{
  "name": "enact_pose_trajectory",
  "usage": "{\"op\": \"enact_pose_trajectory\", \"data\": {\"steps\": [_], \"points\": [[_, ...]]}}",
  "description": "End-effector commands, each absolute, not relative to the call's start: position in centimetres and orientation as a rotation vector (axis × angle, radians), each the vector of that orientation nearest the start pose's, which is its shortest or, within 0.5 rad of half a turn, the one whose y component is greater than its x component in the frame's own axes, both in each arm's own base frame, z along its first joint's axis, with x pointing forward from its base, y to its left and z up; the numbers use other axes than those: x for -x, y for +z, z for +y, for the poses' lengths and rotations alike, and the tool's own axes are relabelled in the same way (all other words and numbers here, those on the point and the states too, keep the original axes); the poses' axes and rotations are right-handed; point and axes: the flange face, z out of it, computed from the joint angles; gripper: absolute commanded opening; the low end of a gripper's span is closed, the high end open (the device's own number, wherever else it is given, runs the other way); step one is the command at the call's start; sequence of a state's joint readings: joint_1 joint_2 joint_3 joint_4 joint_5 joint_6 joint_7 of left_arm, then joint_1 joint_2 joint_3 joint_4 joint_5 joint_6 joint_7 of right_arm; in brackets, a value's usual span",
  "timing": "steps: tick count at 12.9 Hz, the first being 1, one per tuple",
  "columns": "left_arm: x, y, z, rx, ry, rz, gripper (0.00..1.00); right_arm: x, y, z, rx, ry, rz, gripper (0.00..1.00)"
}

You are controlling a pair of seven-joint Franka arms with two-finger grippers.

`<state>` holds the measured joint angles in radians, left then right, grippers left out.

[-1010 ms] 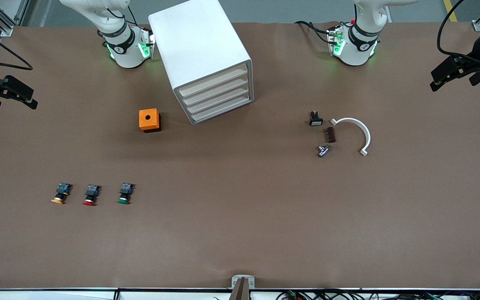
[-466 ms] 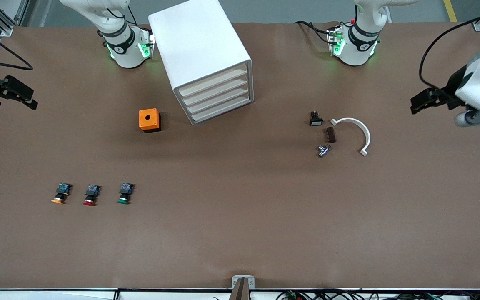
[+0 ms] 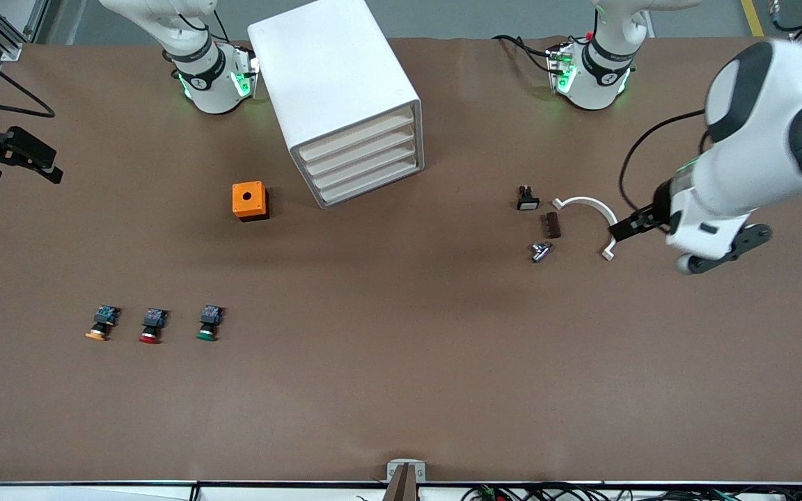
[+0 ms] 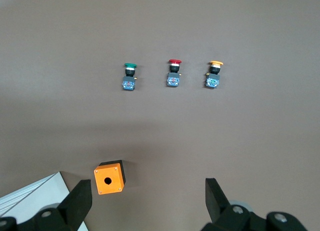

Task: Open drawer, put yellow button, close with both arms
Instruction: 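Move the left gripper toward the white cabinet's top drawer handle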

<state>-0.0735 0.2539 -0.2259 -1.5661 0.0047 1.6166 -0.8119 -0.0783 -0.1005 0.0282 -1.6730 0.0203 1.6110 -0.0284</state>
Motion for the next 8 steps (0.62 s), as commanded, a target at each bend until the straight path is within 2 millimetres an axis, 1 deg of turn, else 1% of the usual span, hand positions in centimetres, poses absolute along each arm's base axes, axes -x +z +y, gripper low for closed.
{"op": "enact_pose_trajectory", "data": {"steps": [1,3,5,6,7,8], "points": [[-60.7,45.6,-22.1,2.867,0.358,-1.038,1.00,-51.9,63.6,-2.2,3.120,-0.078,0.025,1.00],[-60.7,42.6,-27.4,2.750,0.413,-1.248,1.00,-51.9,63.7,-2.2,3.120,-0.078,0.025,1.00],[-60.3,40.0,-32.6,2.612,0.408,-1.456,1.00,-51.9,63.6,-2.2,3.120,-0.073,0.025,1.00],[-59.7,39.0,-34.4,2.527,0.394,-1.582,1.00,-51.9,63.7,-2.2,3.120,-0.076,0.025,1.00],[-58.9,37.7,-36.3,2.424,0.432,-1.708,1.00,-51.9,63.6,-2.2,3.120,-0.073,0.025,1.00],[-58.4,36.9,-37.4,2.354,0.488,-1.783,1.00,-51.9,63.7,-2.2,3.120,-0.073,0.025,1.00]]}}
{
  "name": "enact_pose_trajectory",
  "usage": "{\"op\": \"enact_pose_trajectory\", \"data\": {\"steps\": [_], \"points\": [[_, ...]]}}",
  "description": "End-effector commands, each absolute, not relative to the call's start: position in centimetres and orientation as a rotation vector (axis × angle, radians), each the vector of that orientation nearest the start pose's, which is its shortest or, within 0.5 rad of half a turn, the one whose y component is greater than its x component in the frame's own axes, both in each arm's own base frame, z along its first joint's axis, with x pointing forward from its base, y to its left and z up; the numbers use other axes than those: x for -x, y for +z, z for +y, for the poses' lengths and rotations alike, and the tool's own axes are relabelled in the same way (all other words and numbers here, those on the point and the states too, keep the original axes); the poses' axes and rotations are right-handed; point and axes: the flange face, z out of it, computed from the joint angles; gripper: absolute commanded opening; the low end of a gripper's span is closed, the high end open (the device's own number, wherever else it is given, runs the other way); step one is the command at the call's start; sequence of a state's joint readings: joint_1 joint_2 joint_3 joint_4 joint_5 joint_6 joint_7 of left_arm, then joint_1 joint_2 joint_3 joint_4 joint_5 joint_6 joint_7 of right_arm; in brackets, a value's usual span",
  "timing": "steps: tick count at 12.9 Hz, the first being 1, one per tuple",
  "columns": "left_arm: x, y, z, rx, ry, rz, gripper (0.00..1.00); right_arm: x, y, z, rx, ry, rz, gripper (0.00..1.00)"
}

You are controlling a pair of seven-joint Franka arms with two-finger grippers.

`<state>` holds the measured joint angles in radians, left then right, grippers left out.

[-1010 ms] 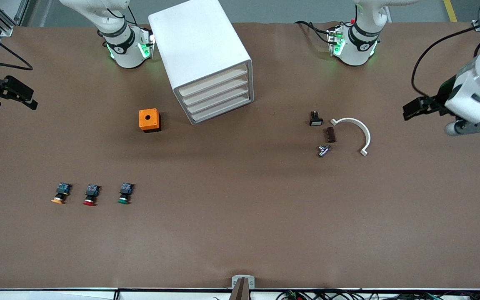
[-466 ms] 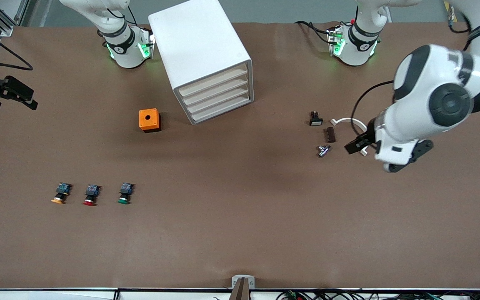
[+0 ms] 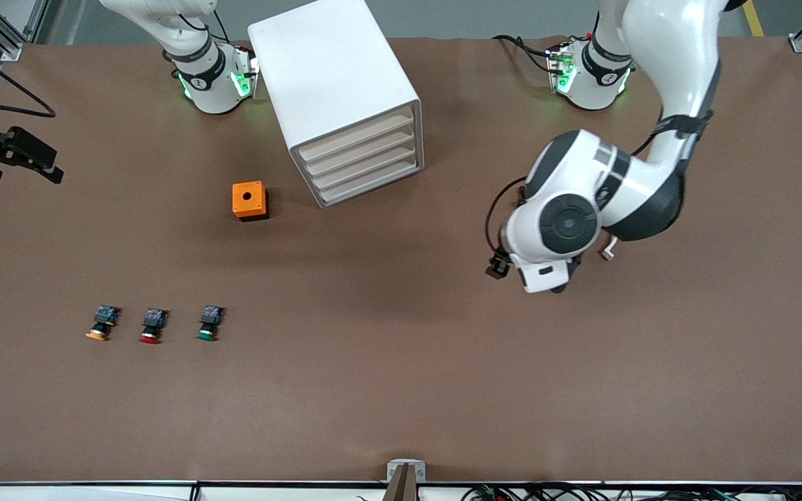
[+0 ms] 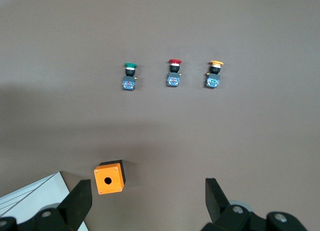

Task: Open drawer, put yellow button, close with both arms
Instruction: 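Move the left gripper toward the white cabinet's top drawer handle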

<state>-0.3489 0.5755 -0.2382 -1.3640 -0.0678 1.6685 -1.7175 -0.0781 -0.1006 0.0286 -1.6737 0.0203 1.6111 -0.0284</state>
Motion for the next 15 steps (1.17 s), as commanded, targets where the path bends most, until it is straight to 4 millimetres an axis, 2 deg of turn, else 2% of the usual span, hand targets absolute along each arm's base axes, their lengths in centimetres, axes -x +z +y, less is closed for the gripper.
{"op": "enact_pose_trajectory", "data": {"steps": [1,2,4,7,9,11,12,13,15], "points": [[-58.0,36.1,-38.4,2.295,0.565,-1.840,1.00,-51.8,63.6,-2.2,3.120,-0.071,0.025,1.00],[-57.0,35.7,-39.8,2.235,0.630,-1.883,1.00,-51.8,63.6,-2.2,3.121,-0.071,0.025,1.00],[-56.2,35.4,-41.3,2.008,0.765,-2.044,1.00,-51.8,63.6,-2.2,3.121,-0.071,0.025,1.00],[-54.2,35.0,-43.7,1.755,0.965,-2.121,1.00,-51.8,63.6,-2.2,3.122,-0.066,0.023,1.00],[-53.2,33.1,-45.5,1.528,1.075,-2.150,1.00,-51.8,63.6,-2.3,3.120,-0.061,0.027,1.00],[-51.6,31.5,-47.3,1.375,1.087,-2.139,1.00,-51.8,63.5,-2.4,3.121,-0.056,0.030,1.00],[-49.9,30.6,-48.5,1.311,1.102,-2.073,1.00,-51.8,63.5,-2.4,3.121,-0.056,0.030,1.00],[-48.8,30.4,-49.2,1.274,1.151,-2.006,0.96,-51.8,63.5,-2.4,3.121,-0.056,0.027,1.00],[-47.4,29.6,-50.5,1.221,1.225,-1.929,0.68,-51.9,63.6,-2.4,3.121,-0.059,0.030,1.00]]}}
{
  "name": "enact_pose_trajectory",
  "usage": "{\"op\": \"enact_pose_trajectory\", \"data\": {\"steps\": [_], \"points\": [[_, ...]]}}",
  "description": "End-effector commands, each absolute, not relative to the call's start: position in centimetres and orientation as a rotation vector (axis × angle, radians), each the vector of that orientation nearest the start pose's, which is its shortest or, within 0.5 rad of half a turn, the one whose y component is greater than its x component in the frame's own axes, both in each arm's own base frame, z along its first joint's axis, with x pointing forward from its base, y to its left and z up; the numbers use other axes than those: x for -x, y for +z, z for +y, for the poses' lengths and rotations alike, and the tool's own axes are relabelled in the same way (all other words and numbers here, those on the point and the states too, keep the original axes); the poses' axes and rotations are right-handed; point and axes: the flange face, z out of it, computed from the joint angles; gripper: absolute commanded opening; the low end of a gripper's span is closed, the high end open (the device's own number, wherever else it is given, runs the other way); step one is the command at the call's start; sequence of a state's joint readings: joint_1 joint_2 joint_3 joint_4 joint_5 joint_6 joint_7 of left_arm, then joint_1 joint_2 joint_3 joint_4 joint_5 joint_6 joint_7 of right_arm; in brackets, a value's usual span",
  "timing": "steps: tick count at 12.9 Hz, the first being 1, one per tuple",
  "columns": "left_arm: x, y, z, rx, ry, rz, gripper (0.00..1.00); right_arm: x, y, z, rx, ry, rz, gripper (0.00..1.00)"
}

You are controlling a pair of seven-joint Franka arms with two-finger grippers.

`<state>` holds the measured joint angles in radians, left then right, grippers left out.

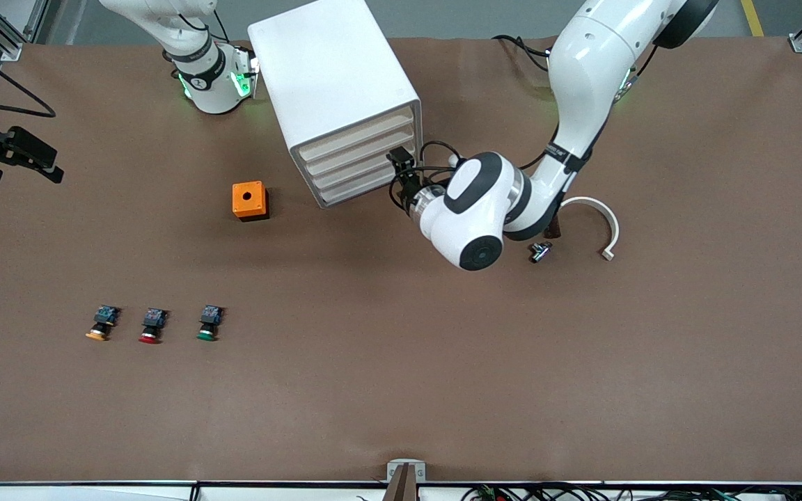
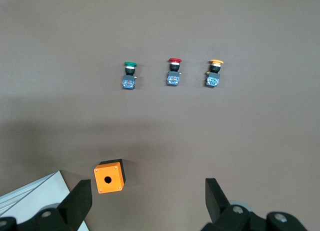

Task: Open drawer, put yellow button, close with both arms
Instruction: 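Move the left gripper toward the white cabinet's top drawer handle, then grasp the drawer handle with the left gripper while the right gripper reaches out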

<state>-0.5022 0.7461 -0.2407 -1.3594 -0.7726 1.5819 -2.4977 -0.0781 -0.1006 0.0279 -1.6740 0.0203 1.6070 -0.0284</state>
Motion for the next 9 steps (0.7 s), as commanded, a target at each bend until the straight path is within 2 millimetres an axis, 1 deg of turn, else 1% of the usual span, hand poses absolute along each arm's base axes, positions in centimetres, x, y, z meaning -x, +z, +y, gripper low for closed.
{"op": "enact_pose_trajectory", "data": {"steps": [1,2,3,4,5,7,8,9], "points": [[-47.0,29.5,-50.9,1.209,1.244,-1.913,0.65,-51.8,63.7,-2.4,3.121,-0.056,0.029,1.00],[-46.7,29.3,-51.2,1.208,1.245,-1.905,0.65,-51.8,64.0,-2.4,3.121,-0.064,0.025,1.00],[-46.0,28.9,-51.8,1.213,1.239,-1.891,0.62,-52.0,64.7,-2.4,3.124,-0.082,0.024,1.00],[-45.4,28.9,-52.4,1.211,1.247,-1.880,0.55,-52.1,64.8,-2.5,3.124,-0.073,0.026,1.00],[-45.1,28.5,-52.7,1.196,1.259,-1.868,0.55,-52.1,64.7,-2.5,3.125,-0.064,0.029,1.00],[-44.1,28.7,-53.8,1.191,1.282,-1.844,0.55,-52.3,64.6,-3.2,3.125,-0.064,0.050,1.00],[-43.5,28.4,-54.2,1.188,1.283,-1.831,0.53,-52.8,63.7,-3.3,3.119,-0.035,0.062,1.00],[-43.4,28.0,-54.2,1.184,1.282,-1.828,0.38,-53.4,62.7,-3.3,3.126,-0.009,0.051,1.00]]}}
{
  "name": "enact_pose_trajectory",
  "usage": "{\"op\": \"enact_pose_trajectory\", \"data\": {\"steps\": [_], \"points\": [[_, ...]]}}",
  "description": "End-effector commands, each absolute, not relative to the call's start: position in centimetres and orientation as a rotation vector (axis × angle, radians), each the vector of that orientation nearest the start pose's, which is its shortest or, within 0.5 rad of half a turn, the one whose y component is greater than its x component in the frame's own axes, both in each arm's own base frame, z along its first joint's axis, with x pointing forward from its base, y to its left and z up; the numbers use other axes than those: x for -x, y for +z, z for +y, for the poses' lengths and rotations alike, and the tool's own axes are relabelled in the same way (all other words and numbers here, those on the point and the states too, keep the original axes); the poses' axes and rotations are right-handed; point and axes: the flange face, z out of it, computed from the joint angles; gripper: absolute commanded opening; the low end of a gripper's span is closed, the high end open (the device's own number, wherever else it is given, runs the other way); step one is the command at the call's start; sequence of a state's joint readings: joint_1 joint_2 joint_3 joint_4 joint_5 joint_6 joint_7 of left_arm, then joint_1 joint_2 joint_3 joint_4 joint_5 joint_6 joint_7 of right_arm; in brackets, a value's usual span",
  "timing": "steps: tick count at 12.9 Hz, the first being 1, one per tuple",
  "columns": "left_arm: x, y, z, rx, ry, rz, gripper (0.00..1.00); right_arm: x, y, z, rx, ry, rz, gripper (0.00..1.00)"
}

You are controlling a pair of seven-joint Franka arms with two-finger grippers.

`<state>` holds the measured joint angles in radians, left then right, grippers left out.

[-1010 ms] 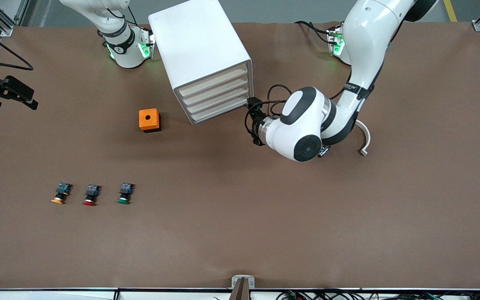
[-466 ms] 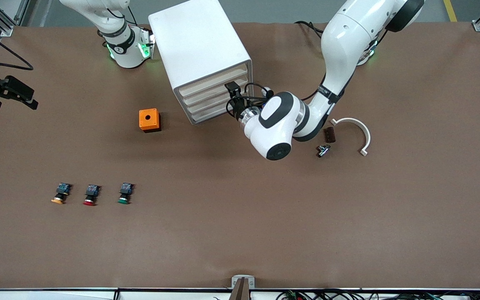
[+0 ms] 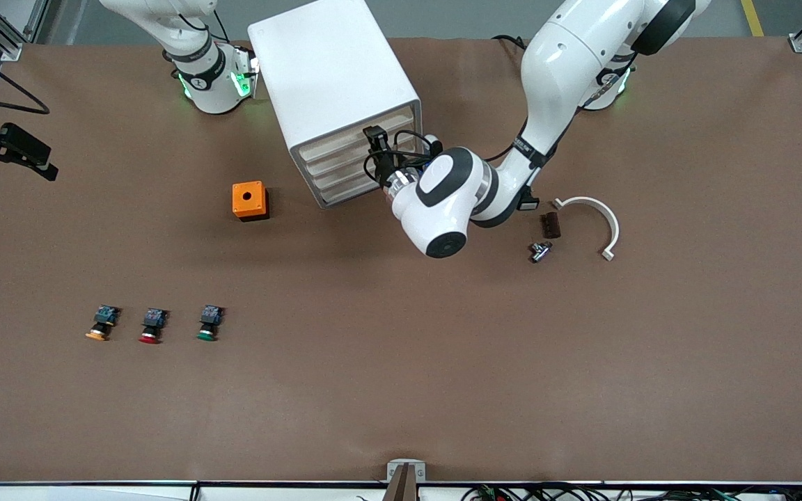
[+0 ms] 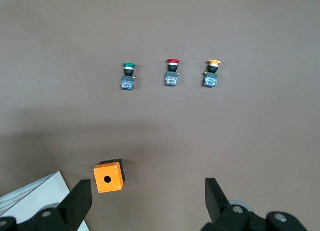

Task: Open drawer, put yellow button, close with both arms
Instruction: 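Grasp the drawer handle with the left gripper while the right gripper reaches out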

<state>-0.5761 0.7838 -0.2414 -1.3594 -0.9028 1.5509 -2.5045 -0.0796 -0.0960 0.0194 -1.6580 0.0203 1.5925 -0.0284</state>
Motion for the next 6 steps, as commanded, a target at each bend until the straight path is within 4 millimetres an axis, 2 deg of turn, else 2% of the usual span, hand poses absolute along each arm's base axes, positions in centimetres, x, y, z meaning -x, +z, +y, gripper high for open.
{"op": "enact_pose_trajectory", "data": {"steps": [1,2,4,5,6], "points": [[-43.5,27.5,-54.2,1.179,1.281,-1.827,0.23,-54.1,61.6,-3.6,3.118,0.015,0.061,1.00],[-43.6,27.3,-54.1,1.178,1.282,-1.826,0.00,-55.7,59.0,-3.7,3.115,0.069,0.062,1.00],[-44.3,27.1,-53.5,1.176,1.282,-1.837,0.00,-58.2,56.9,-4.7,3.128,0.066,0.073,1.00],[-44.6,27.0,-53.2,1.172,1.278,-1.847,0.00,-59.5,54.7,-6.4,3.129,0.066,0.114,1.00],[-45.9,27.3,-52.3,1.165,1.289,-1.868,0.00,-60.7,53.0,-7.5,3.141,0.044,0.126,1.00]]}}
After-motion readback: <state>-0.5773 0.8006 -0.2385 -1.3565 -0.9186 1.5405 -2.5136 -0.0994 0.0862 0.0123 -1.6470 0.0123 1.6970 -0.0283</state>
